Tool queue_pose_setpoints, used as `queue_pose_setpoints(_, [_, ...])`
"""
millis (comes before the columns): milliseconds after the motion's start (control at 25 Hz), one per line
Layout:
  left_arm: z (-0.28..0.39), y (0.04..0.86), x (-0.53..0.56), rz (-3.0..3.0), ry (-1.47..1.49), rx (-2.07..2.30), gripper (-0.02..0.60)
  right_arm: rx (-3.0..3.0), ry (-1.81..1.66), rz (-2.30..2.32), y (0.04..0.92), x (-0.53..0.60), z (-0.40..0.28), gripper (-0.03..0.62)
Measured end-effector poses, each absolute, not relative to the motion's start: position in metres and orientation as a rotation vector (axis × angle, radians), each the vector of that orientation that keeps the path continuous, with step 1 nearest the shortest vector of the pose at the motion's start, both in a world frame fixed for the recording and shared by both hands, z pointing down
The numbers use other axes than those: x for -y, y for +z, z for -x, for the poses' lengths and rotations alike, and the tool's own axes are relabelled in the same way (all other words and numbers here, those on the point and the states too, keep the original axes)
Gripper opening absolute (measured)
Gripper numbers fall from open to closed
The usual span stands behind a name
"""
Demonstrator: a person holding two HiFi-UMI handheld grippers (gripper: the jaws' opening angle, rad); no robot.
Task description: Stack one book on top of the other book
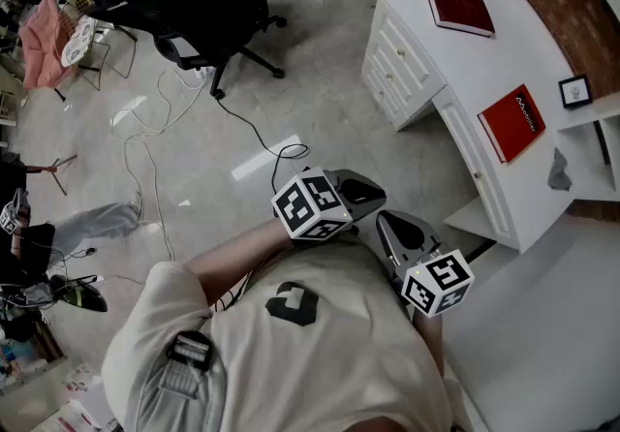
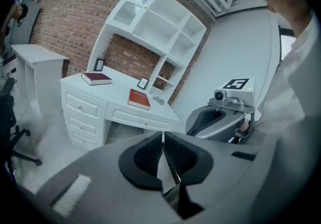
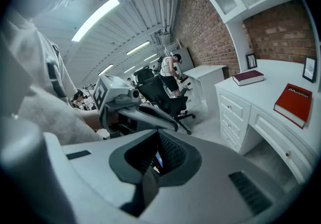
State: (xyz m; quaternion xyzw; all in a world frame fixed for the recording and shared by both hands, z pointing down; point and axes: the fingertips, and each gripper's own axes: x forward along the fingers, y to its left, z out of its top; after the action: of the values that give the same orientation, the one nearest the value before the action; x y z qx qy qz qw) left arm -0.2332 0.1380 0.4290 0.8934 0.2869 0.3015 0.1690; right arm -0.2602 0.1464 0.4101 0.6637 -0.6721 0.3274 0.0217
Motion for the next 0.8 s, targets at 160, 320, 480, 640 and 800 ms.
queue_pose_setpoints(160, [0.247, 0.433, -0.110, -2.590, 0.842, -0.746, 0.017, 2.069, 0.988, -2.067, 0.411, -0.127, 0.266, 0.005])
queue_pose_setpoints(320, [0.253, 0.421, -0.094, -2.650, 0.780, -0.700, 0.015, 2.071, 0.941, -2.064, 0.406, -0.112, 0.272, 0.005])
queue_pose_setpoints(480, [0.255, 0.415, -0.091, -2.641, 0.739, -0.693, 0.015, 2.047, 0.928, -2.129, 0.402, -0.103, 0.270, 0.005])
queue_pose_setpoints(640, [0.258, 0.417, -0.089, -2.639, 0.747, -0.700, 0.015, 2.009, 1.014, -2.238, 0.407, -0.107, 0.257, 0.006])
queue_pose_setpoints(800, [0.250, 0.425, -0.079, -2.640, 0.757, -0.603, 0.015, 1.916, 1.124, -2.273, 0.420, -0.114, 0.253, 0.006])
